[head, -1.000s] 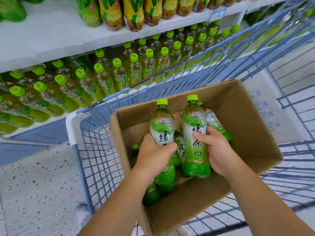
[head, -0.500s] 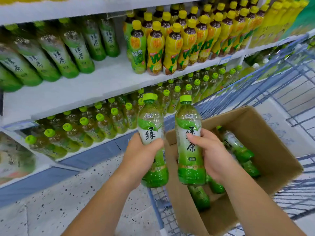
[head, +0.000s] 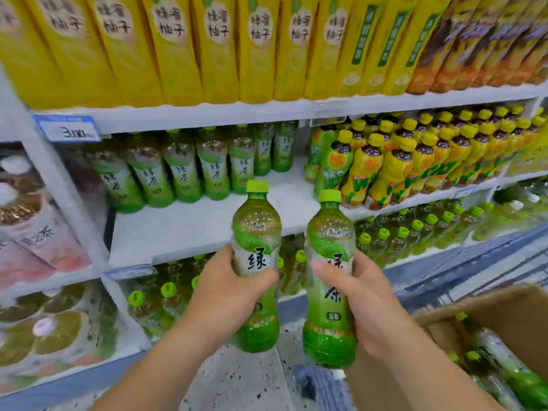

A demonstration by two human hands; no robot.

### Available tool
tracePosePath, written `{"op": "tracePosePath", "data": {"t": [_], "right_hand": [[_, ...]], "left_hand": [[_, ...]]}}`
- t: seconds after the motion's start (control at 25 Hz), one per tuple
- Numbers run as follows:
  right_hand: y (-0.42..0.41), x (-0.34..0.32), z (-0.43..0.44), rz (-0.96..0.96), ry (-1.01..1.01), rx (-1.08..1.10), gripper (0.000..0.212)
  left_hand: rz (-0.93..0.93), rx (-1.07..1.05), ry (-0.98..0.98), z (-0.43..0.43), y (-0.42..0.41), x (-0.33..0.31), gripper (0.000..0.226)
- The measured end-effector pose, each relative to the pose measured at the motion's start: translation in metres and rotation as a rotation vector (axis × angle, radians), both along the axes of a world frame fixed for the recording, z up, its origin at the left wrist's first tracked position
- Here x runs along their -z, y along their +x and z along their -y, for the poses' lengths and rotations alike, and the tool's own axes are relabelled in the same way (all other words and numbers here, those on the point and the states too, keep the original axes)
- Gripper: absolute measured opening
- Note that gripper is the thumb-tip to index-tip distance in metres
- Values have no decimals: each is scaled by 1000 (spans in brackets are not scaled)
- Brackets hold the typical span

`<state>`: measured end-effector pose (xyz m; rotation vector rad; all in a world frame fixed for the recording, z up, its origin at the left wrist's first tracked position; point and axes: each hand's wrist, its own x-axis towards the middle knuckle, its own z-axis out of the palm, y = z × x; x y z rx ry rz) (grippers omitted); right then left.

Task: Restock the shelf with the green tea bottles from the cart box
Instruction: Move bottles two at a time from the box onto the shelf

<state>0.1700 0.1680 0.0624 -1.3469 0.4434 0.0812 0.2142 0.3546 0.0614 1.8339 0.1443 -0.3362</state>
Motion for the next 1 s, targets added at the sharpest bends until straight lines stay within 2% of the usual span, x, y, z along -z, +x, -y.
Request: {"op": "tracePosePath", "data": {"t": [0.16, 0.56, 0.84, 1.0], "right_hand": [[56, 20, 0, 100, -193, -44, 31], [202, 63, 49, 199, -516, 14, 36], [236, 90, 56, 281, -555, -21, 44], [240, 99, 60, 288, -556, 4, 48]], "left_hand": [[77, -74, 20, -3, 53, 20, 25], [236, -161, 92, 38, 178, 65, 24], [415, -175, 50, 67, 207, 94, 32], [482, -152, 138, 66, 215, 108, 39]]}}
